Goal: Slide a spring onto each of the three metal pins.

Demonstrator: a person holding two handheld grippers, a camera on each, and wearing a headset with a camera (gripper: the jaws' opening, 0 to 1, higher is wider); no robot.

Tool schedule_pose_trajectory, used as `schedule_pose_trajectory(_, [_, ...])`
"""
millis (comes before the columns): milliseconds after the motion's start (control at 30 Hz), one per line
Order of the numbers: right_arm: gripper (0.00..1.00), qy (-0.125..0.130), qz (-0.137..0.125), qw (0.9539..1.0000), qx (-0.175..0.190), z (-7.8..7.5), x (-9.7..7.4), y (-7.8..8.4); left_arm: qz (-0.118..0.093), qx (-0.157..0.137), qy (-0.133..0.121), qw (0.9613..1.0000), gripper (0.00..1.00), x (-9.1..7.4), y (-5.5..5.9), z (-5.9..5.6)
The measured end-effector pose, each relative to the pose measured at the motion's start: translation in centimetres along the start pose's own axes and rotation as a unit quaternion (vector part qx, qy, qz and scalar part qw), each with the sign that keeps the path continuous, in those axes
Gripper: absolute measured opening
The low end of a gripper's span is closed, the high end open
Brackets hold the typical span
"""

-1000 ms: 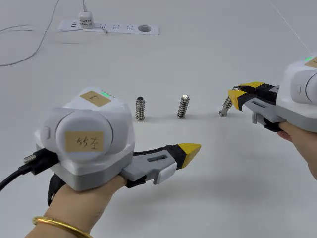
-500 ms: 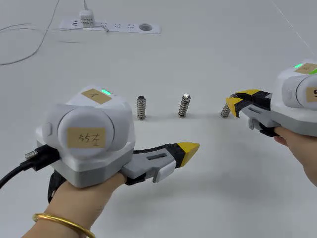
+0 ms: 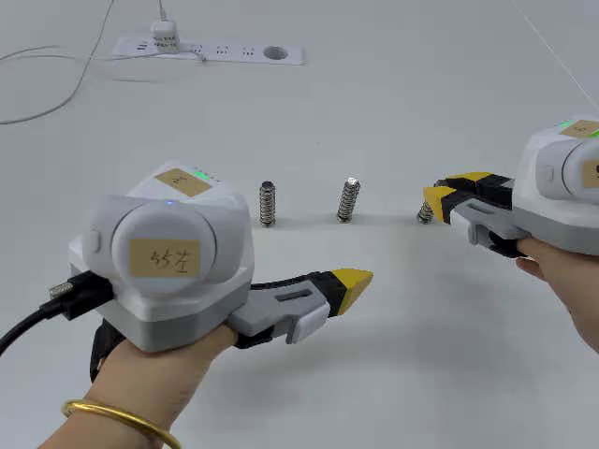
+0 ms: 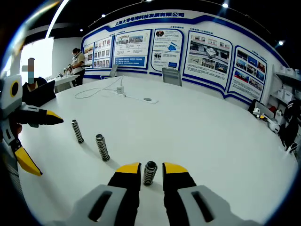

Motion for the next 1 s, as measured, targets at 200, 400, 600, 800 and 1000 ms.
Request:
schedule_pose_trajectory(200, [0.26, -0.008, -0.01, 0.9997, 0.022, -0.2, -0.8, -0.6, 0.004, 0.0, 0.0, 1.0, 0.9, 0.0, 0.1, 0.1])
schedule_pose_trajectory(400, [0.33, -0.022, -0.012, 0.9991, 0.034, -0.2, -1.7, -1.1, 0.002, -0.004, -0.008, 1.0, 0.9, -0.4, -0.1, 0.5])
schedule_pose_trajectory(600, [0.44, -0.04, -0.009, 0.9983, 0.042, 0.1, -2.6, -1.3, -0.001, -0.01, -0.015, 0.9998, 0.89, -0.9, -0.5, 1.1])
schedule_pose_trajectory(800, [0.54, -0.059, -0.004, 0.9974, 0.041, 0.4, -3.7, -1.4, 0.001, 0.0, -0.017, 0.9999, 0.89, -1.4, -1.2, 1.2])
schedule_pose_trajectory(1000, [0.58, -0.076, 0.004, 0.9966, 0.031, 0.8, -4.8, -1.1, 0.004, 0.005, -0.017, 0.9998, 0.88, -1.7, -1.4, 1.2])
Point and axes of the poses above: the centre of the closed fingertips' face, and the gripper's own axes: x roughly forward along the fingers, z roughly to its left, y roughly out of its underside, the point moved 9 cm from there along -x, roughly backward along the fingers, and after that the axes turned 5 degrees about y, right-handed, at the moved point
